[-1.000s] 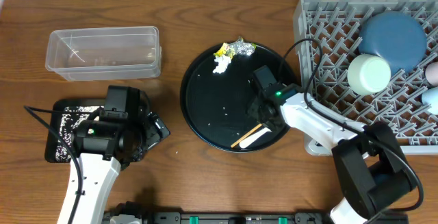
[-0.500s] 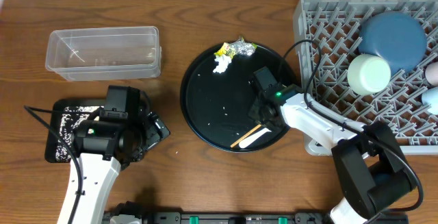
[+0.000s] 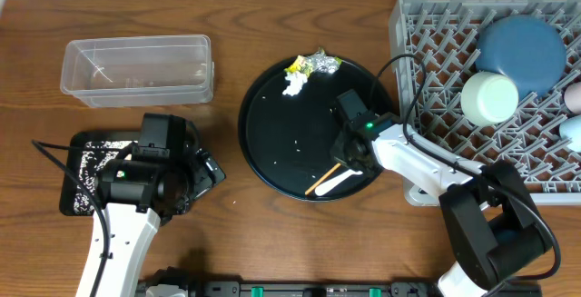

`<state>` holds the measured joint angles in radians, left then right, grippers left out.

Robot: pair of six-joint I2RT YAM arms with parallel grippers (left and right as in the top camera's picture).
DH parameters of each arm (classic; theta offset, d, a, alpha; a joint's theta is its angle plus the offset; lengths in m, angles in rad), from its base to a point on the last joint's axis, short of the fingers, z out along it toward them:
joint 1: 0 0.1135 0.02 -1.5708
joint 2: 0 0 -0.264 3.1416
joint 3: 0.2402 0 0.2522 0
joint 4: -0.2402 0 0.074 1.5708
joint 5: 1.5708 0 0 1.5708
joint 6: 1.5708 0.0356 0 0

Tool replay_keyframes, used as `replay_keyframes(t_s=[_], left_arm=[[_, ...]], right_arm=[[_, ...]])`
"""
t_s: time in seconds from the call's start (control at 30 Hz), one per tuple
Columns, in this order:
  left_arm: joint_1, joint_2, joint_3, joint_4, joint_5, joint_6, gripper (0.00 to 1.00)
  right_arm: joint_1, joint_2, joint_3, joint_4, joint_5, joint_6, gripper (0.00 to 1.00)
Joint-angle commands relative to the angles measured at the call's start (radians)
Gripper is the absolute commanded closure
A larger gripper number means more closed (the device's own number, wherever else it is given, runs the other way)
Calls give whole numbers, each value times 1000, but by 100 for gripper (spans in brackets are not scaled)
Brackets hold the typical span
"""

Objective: Sort waste into correct bins and load items into the dishwasher rack
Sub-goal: 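Grasp the wooden chopstick with the right gripper, then carry the chopstick into the rack and release it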

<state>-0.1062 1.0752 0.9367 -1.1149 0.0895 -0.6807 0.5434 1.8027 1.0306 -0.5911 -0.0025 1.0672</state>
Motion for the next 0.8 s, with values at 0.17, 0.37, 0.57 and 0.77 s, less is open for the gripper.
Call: replay_keyframes(t_s=[0.17,0.37,0.57,0.77], left_arm=[[4,-3,17,-3,-20,-5,2],[4,-3,17,-2,-20,-5,2],[4,-3,17,-3,-20,-5,2],[4,-3,17,-2,-20,-5,2]], right_arm=[[-4,14,3,-6,-10,-43,99],[-16,-35,33,-14,-29,-98,99],[-41,-106,45,-38,-29,-130,99],[-100,-219,58,-47,-31,-240,99]])
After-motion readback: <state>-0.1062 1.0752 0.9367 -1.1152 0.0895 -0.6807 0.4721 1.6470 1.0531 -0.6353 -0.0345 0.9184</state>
